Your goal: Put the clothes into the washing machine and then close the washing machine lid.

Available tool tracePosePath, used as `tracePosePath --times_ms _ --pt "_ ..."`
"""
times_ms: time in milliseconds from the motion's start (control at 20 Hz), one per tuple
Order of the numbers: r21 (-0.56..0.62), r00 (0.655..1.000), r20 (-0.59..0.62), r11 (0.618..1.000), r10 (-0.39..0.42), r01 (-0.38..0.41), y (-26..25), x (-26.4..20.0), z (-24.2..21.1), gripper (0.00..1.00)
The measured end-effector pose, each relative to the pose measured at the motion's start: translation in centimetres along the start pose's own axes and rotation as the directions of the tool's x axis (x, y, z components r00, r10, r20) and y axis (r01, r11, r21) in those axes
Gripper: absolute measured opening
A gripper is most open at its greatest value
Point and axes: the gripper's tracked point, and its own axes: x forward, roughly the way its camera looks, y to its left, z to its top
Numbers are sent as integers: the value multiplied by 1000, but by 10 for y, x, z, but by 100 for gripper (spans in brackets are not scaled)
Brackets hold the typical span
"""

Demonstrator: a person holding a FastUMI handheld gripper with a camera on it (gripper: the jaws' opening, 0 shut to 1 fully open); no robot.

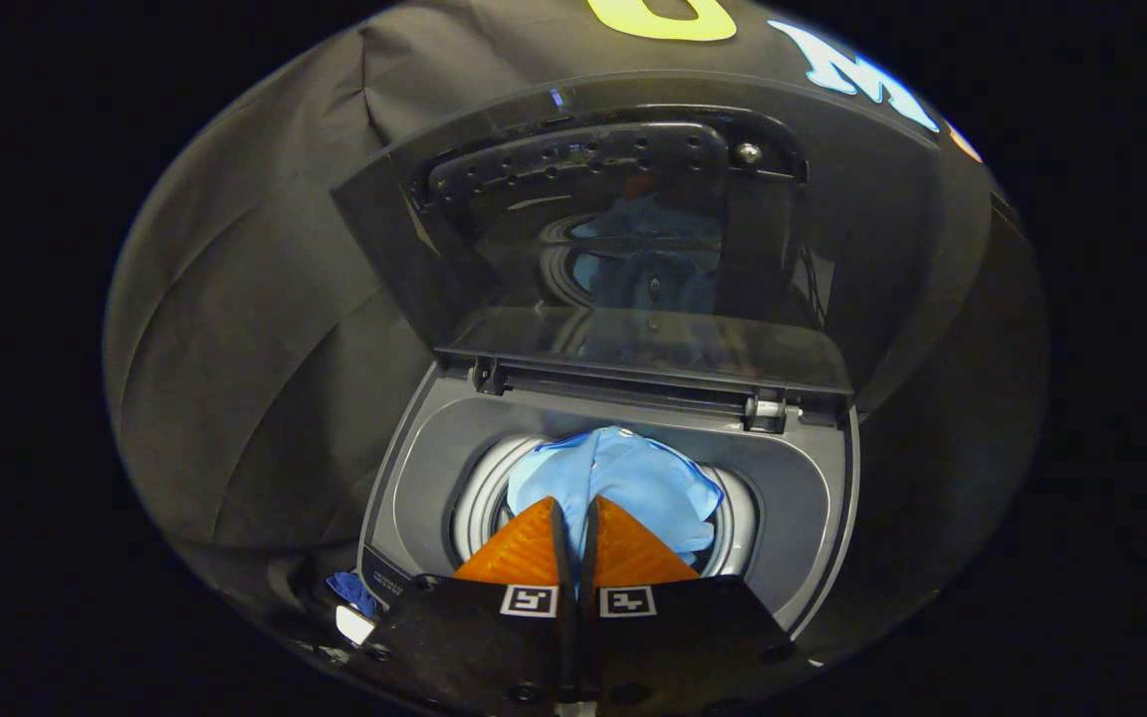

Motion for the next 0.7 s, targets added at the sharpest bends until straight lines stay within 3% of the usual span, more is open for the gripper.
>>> tracePosePath --times_ms 50,200,300,700 --pt "8 1000 -6 1000 4 -4 -1 1 -1 2" --pt "5 994 -107 1000 -8 8 -6 -2 -19 58" --pt "-25 997 -77 999 -31 29 -12 5 -18 95" --pt "7 1000 -2 1000 -12 13 -2 -16 10 99"
